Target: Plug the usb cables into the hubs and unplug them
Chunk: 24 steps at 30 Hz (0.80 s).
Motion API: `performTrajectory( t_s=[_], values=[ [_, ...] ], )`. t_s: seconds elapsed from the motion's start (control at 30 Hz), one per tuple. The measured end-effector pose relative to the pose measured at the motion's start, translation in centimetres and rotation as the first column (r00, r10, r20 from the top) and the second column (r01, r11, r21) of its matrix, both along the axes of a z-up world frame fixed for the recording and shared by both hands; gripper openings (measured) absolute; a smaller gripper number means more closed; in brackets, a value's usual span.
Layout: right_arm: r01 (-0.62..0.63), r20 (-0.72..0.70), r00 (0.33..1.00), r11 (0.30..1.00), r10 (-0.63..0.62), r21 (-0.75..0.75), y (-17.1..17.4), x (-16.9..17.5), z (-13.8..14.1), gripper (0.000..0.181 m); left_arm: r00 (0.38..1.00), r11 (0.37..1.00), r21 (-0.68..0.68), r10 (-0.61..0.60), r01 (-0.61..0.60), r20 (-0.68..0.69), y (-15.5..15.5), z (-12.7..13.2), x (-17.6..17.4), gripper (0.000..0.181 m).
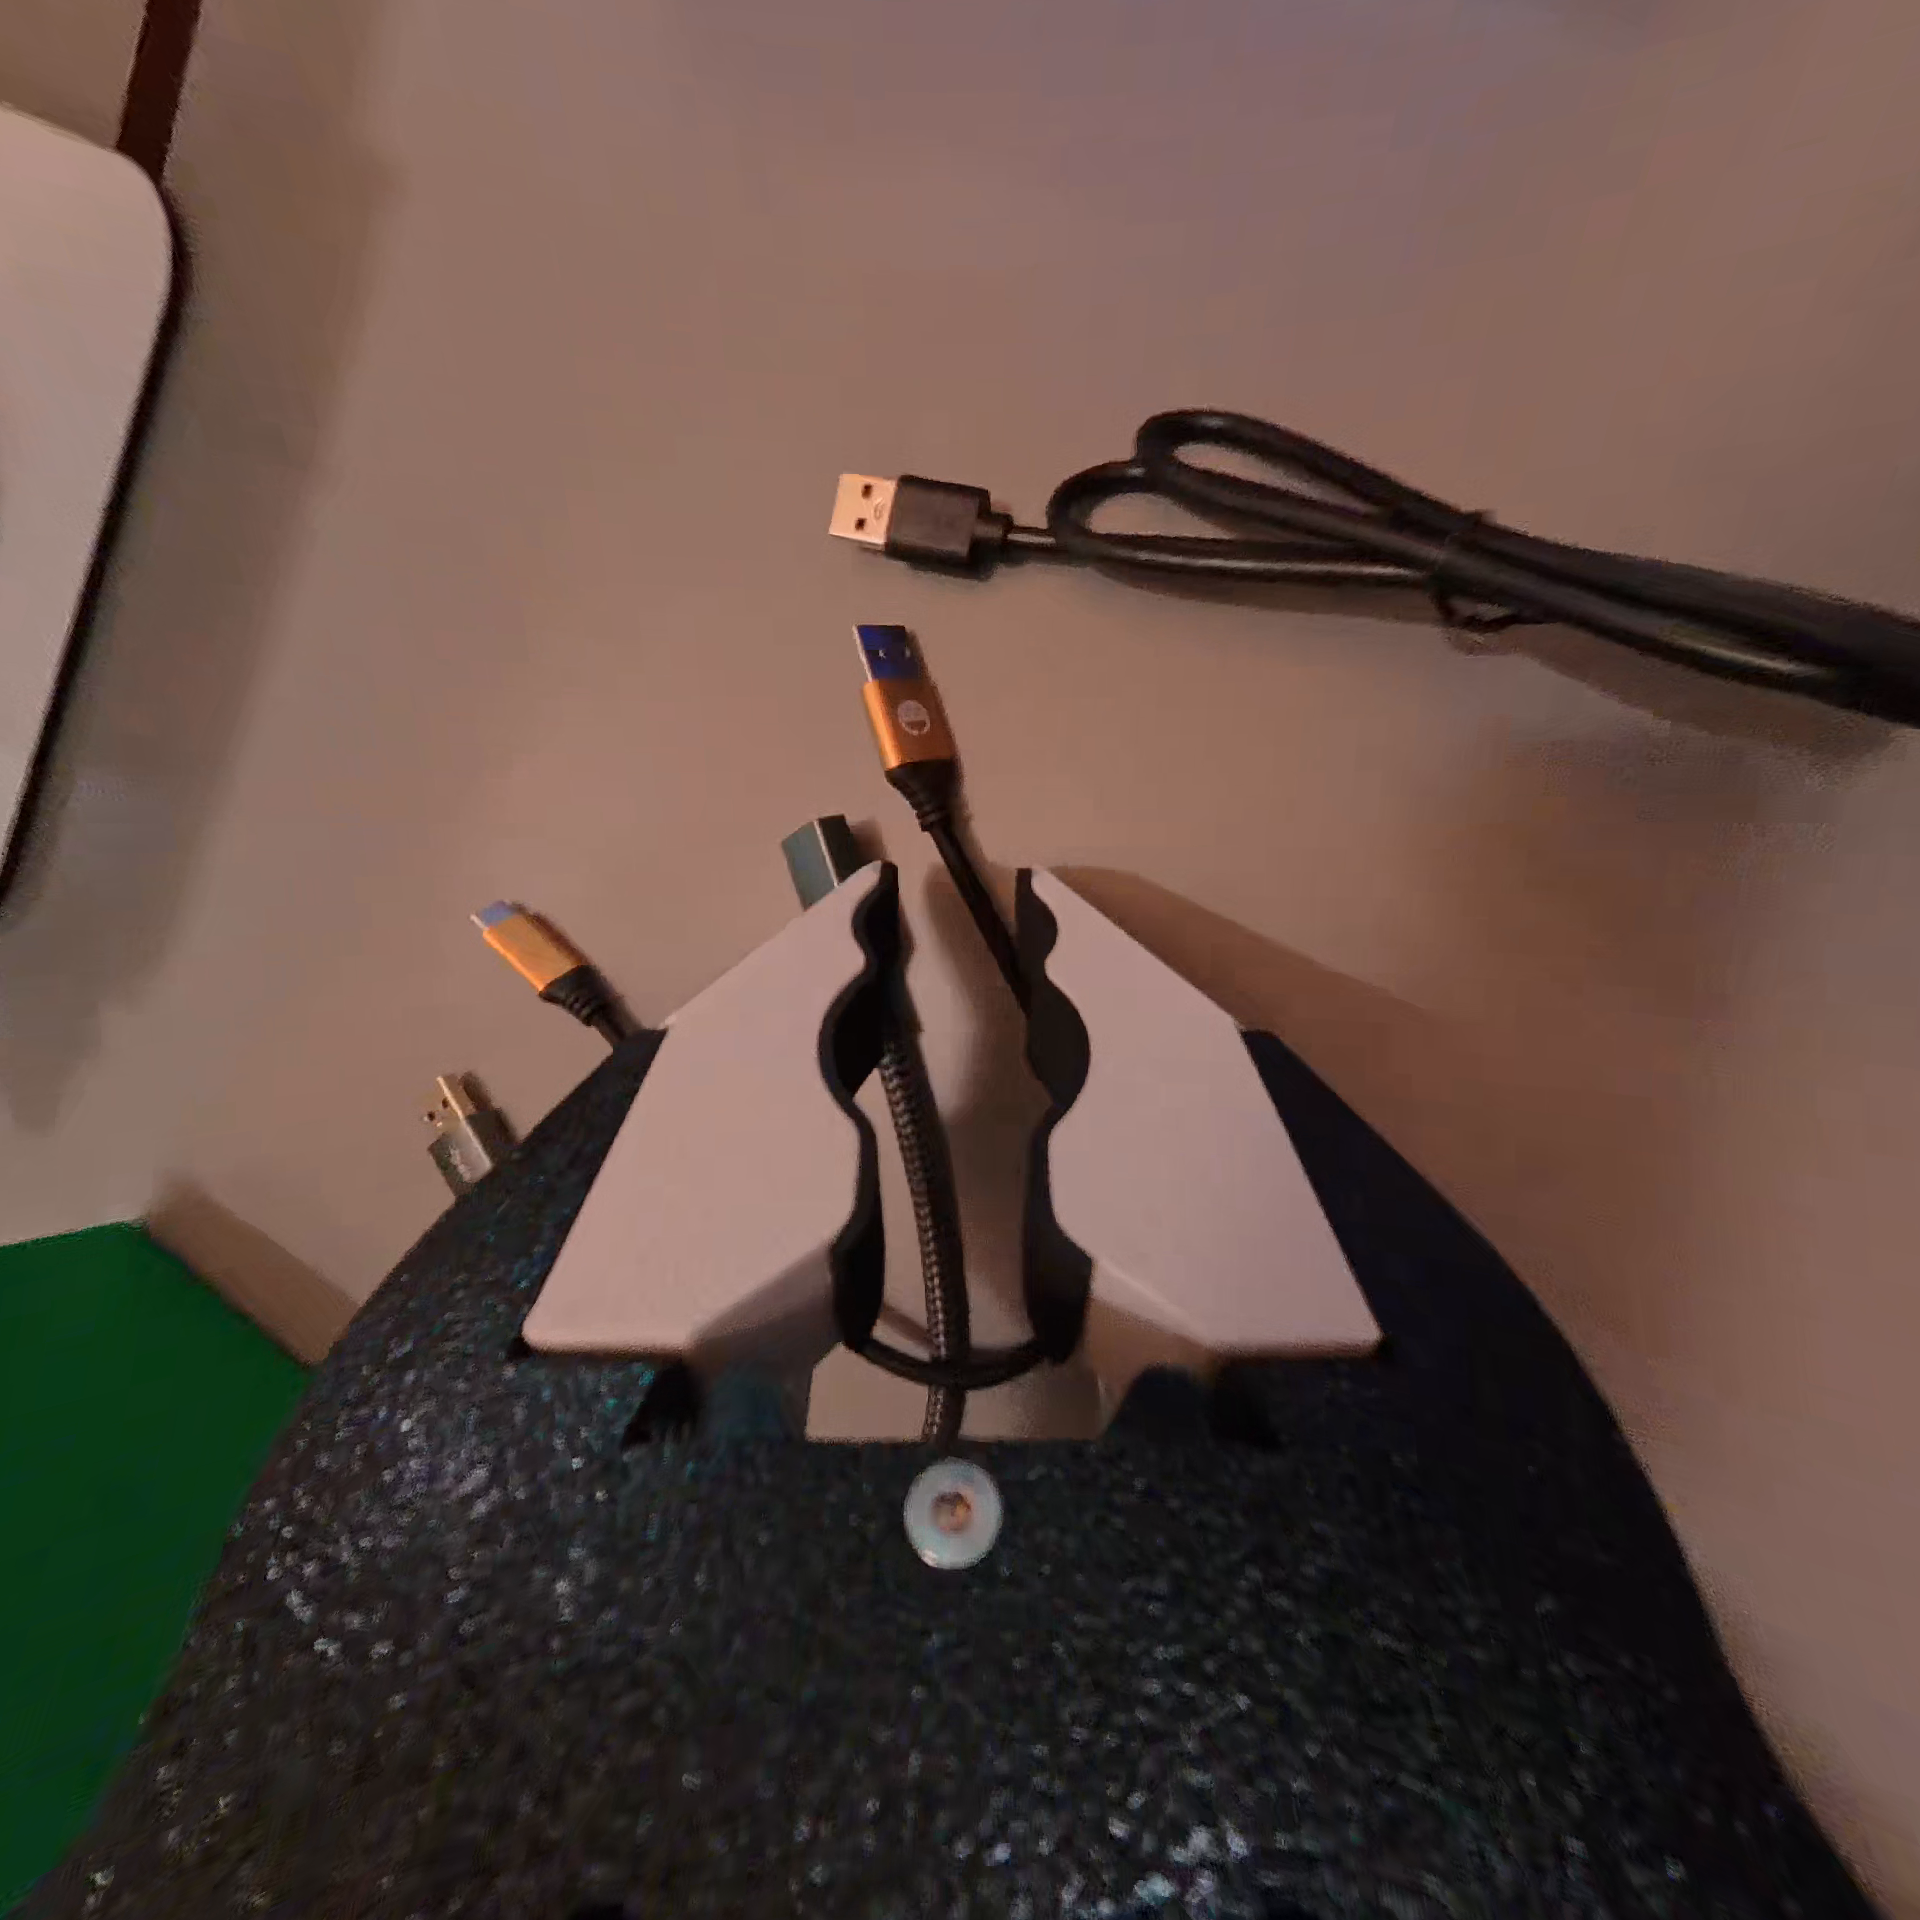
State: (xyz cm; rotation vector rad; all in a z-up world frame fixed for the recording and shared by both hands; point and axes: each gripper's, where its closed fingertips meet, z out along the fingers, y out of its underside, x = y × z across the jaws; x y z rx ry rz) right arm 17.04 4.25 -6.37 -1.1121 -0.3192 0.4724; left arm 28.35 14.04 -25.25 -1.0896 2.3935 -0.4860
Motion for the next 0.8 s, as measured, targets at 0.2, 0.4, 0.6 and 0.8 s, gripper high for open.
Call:
performTrajectory(
  t_s=[0.2,0.4,0.6,0.8],
  values=[
    [0.060,0.009,0.998,0.996,-0.059,-0.073,0.9,0.8,-0.9,0.062,0.990,0.995,-0.018,0.095,-0.093,0.107,0.0,-0.7,1.7,0.006],
    [0.144,0.072,0.988,0.976,-0.134,-0.160,1.6,1.8,-2.4,0.062,0.995,0.962,-0.262,0.092,-0.078,0.039,-1.5,0.0,-0.1,0.004],
    [0.108,0.055,0.993,0.984,-0.101,-0.140,1.0,1.7,-1.9,0.063,0.998,0.954,-0.296,-0.055,0.056,0.011,-2.0,8.2,-4.7,0.004],
    [0.091,0.111,0.991,0.978,-0.072,-0.185,1.6,0.7,-3.0,0.062,0.945,0.911,-0.340,-0.296,0.235,-0.138,-5.5,14.6,-11.0,0.004]
  ],
)
